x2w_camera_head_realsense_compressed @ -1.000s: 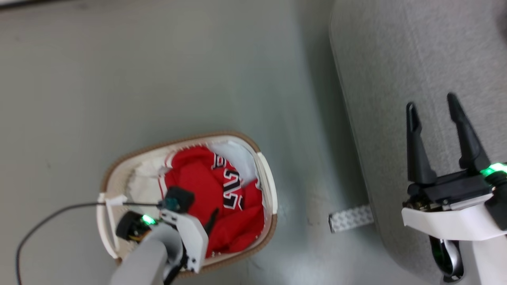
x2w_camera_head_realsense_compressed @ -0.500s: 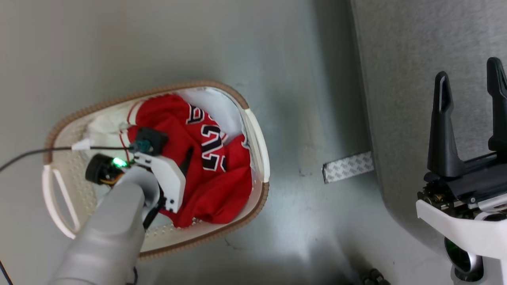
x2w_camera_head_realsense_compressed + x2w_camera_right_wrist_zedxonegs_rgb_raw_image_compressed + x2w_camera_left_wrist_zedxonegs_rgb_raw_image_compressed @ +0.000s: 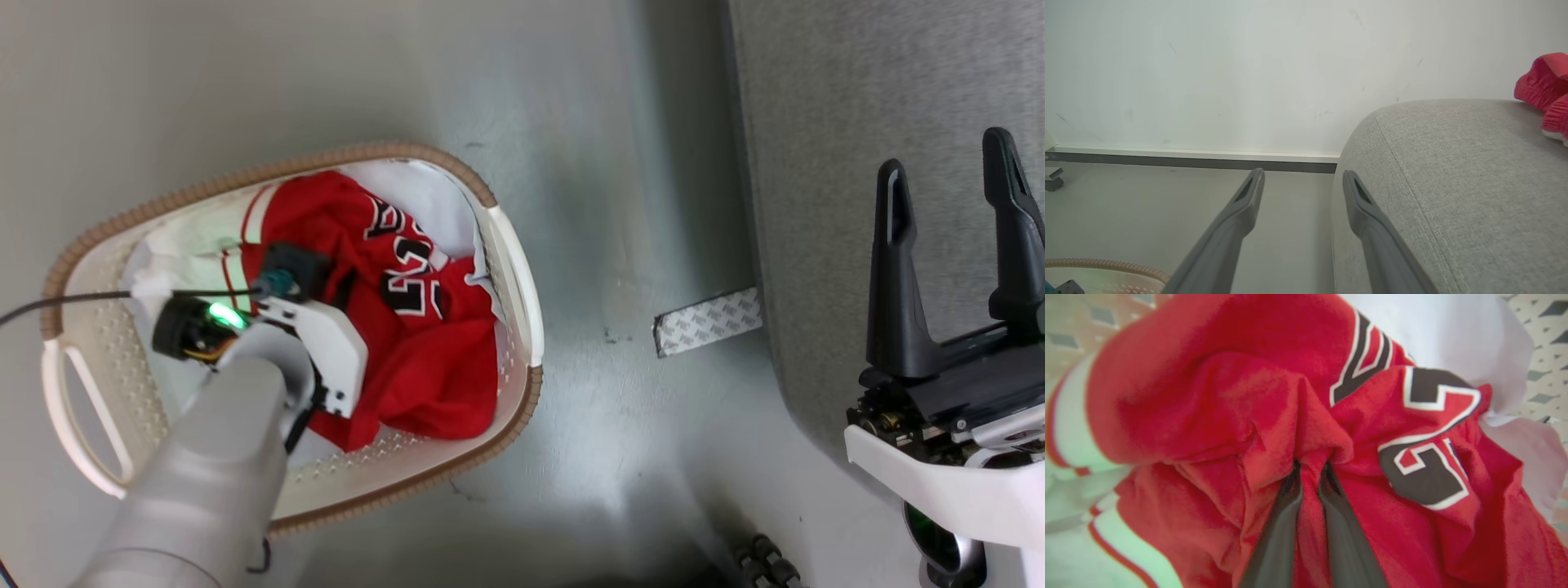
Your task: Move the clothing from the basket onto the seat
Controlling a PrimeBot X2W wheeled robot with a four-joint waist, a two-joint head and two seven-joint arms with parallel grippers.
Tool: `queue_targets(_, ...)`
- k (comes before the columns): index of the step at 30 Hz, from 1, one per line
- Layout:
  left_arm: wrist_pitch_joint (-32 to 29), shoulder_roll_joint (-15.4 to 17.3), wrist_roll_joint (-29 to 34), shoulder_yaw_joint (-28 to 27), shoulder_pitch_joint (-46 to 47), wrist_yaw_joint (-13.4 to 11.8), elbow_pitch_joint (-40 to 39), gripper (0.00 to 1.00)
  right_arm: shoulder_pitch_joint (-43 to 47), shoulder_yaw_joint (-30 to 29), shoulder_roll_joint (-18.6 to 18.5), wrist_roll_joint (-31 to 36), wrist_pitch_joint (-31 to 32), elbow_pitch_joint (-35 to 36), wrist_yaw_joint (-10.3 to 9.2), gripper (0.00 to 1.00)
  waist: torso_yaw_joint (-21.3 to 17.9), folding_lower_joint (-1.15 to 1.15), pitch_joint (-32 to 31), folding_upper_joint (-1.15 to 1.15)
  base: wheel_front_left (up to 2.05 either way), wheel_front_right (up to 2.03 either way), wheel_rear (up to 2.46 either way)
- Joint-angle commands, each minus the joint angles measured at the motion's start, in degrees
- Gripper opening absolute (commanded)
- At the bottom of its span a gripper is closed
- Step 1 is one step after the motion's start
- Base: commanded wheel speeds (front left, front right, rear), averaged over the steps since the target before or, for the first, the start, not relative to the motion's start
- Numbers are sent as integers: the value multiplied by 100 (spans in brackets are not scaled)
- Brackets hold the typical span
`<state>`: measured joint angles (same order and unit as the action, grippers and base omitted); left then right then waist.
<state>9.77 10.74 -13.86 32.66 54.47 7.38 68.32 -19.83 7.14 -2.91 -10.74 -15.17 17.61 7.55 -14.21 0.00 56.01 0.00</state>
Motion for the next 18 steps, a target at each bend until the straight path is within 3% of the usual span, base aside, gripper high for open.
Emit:
queue_targets(1,48,-45,-53,61,-118,15,70,0,5,-7,3,-80,4,-56,-14,100,17,0,-145,0,0,0,0)
queue_targets(7,306,-153,-347,240,-395,16,0,0,6,-13,2,-120,4,-326,-14,100,157,0,-787,0,0,0,0)
queue_targets(18,531,-259,-1166,495,-1502,7,-675,0,461,-264,-1,-62,5,-1098,-14,100,625,0,-2645,0,0,0,0)
